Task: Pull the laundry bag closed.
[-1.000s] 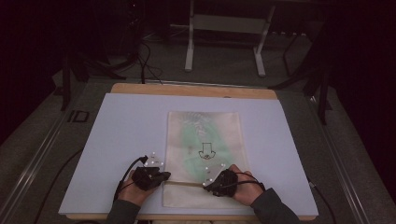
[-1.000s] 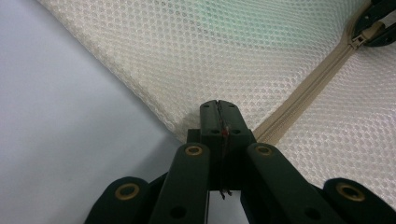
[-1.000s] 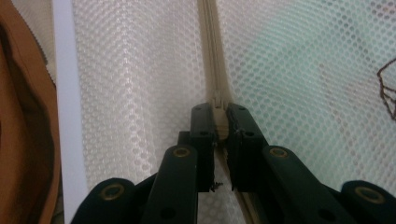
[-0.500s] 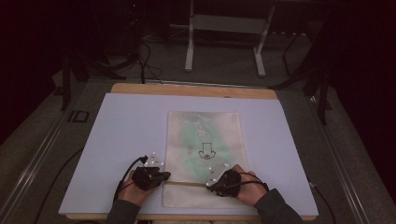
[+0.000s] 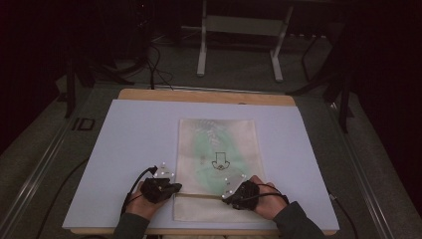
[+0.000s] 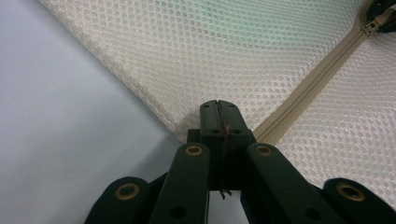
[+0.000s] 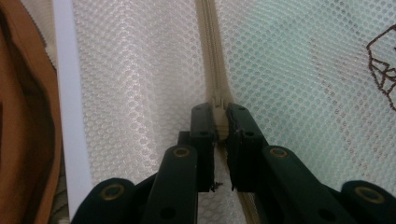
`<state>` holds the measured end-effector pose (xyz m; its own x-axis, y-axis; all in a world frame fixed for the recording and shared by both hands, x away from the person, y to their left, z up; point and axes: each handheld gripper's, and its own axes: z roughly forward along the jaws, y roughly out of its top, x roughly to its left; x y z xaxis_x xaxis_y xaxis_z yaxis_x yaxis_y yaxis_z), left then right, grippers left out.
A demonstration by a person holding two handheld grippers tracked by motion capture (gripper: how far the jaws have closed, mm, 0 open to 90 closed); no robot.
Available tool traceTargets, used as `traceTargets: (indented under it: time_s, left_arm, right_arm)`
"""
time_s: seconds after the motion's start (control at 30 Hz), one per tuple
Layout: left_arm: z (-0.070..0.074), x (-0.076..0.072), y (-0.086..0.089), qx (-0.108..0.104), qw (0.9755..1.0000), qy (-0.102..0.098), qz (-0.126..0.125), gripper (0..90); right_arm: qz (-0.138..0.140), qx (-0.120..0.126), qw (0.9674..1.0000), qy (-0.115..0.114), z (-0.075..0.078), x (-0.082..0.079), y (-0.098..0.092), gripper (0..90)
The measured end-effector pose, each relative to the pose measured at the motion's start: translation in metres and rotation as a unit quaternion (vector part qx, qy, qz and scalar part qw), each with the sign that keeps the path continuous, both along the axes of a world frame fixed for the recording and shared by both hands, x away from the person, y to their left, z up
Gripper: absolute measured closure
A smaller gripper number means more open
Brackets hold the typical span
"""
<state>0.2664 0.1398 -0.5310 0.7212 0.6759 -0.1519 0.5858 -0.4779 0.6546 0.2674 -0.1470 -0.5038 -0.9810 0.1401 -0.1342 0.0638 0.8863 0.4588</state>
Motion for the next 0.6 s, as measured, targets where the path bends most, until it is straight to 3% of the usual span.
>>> traceTargets:
  time_s: [0.6]
  left_arm:
    - [0.0,0.0,0.0,0.001,1.0,0.0,0.0,89.7]
  right_arm:
    - [-0.006,-0.006,1.0,0.004,0.002,0.001,-0.014,82.4]
